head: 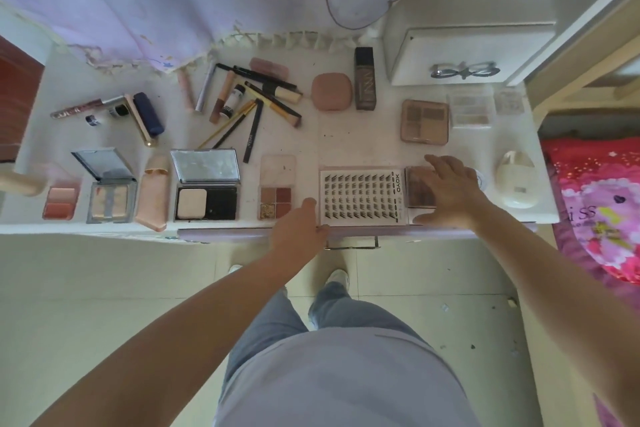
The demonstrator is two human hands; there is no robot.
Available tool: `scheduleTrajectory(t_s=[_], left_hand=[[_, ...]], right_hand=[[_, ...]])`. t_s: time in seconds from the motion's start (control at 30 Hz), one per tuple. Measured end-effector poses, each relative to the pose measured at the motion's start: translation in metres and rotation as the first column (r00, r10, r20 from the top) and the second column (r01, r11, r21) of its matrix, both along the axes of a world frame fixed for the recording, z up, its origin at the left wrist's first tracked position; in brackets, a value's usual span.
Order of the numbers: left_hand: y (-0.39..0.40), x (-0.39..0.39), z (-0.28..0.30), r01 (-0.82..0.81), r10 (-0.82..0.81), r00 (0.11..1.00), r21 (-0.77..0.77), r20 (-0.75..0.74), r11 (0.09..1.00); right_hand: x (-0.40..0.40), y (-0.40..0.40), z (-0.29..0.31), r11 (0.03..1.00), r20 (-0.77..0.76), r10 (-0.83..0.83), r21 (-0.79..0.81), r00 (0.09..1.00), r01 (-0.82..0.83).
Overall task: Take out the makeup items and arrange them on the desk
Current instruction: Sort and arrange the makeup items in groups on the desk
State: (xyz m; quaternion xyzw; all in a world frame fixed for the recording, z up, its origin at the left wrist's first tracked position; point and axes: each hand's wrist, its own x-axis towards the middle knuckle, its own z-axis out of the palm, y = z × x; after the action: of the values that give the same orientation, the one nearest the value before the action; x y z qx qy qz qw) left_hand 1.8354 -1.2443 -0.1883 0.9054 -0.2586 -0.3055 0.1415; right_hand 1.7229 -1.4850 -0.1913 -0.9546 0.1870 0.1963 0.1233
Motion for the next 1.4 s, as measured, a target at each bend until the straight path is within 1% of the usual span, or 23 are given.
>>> scheduleTrajectory(t_s=[0.03, 0.1, 0.2, 0.27, 0.33, 0.4, 0.47, 0.57, 0.63, 0.67, 0.9, 1.17, 1.23, 1.33, 1.37, 1.4], left_hand=[[0.001, 0.001, 0.002, 0.02, -0.02, 0.999, -0.006, 0.034, 1.0], [0.001, 0.003, 0.005, 0.038, -0.036, 0.996, -0.022, 0.081, 0.999], [-0.002, 0.008, 0.01, 0.039, -0.034, 0.995, -0.053, 0.09, 0.998], [-0.007, 0.011, 0.013, 0.065, -0.059, 0.994, -0.066, 0.091, 0.996], [-0.011, 0.012, 0.014, 0.086, -0.079, 0.992, -0.061, 0.101, 0.994], [-0.013, 0.011, 0.014, 0.063, -0.06, 0.994, -0.029, 0.096, 0.998], [-0.015, 0.01, 0.011, 0.009, -0.01, 0.998, 0.021, 0.068, 1.0], [-0.016, 0.008, 0.006, -0.03, 0.027, 0.999, 0.075, 0.038, 0.997], [-0.016, 0.007, 0.002, -0.042, 0.042, 0.999, 0.077, -0.001, 0.996], [-0.014, 0.006, 0.001, -0.053, 0.054, 0.998, 0.071, -0.016, 0.996], [0.001, 0.011, -0.002, -0.161, 0.163, 0.986, 0.04, -0.027, 0.986], [-0.001, 0.017, 0.003, -0.161, 0.16, 0.987, 0.073, 0.018, 0.984], [0.001, 0.016, 0.006, -0.137, 0.133, 0.99, 0.078, 0.047, 0.988], [0.005, 0.017, 0.013, -0.067, 0.06, 0.99, 0.047, 0.126, 0.997], [0.005, 0.019, 0.016, -0.048, 0.047, 0.993, 0.008, 0.113, 0.999], [0.005, 0.022, 0.02, -0.041, 0.044, 0.998, -0.059, 0.054, 0.997]], right_hand=[[0.002, -0.004, 0.0, 0.998, -0.041, 0.046, -0.028, 0.998, -0.048], [0.007, -0.008, 0.003, 0.991, -0.065, 0.109, -0.069, 0.992, -0.114], [0.011, -0.008, 0.006, 0.981, -0.101, 0.16, -0.092, 0.982, -0.17], [0.009, -0.009, 0.012, 0.986, -0.068, 0.139, -0.088, 0.988, -0.144], [0.006, -0.012, 0.017, 0.993, 0.017, 0.098, -0.064, 0.995, -0.097], [0.004, -0.008, 0.022, 0.998, 0.078, 0.055, 0.026, 0.995, -0.057], [0.007, 0.001, 0.024, 0.981, 0.108, -0.042, 0.194, 0.993, 0.02], [0.018, 0.014, 0.022, 0.874, 0.077, -0.243, 0.451, 0.967, 0.183], [0.024, 0.022, 0.022, 0.81, 0.036, -0.317, 0.529, 0.948, 0.251], [0.026, 0.025, 0.022, 0.801, 0.04, -0.324, 0.543, 0.945, 0.252], [0.042, 0.042, 0.02, 0.789, 0.076, -0.317, 0.574, 0.946, 0.218], [0.045, 0.044, 0.022, 0.77, 0.039, -0.339, 0.585, 0.94, 0.253], [0.044, 0.043, 0.024, 0.8, 0.056, -0.32, 0.551, 0.946, 0.238], [0.041, 0.04, 0.03, 0.872, 0.118, -0.266, 0.452, 0.957, 0.187], [0.04, 0.039, 0.034, 0.889, 0.136, -0.239, 0.43, 0.961, 0.16], [0.039, 0.039, 0.039, 0.9, 0.16, -0.21, 0.417, 0.964, 0.127]])
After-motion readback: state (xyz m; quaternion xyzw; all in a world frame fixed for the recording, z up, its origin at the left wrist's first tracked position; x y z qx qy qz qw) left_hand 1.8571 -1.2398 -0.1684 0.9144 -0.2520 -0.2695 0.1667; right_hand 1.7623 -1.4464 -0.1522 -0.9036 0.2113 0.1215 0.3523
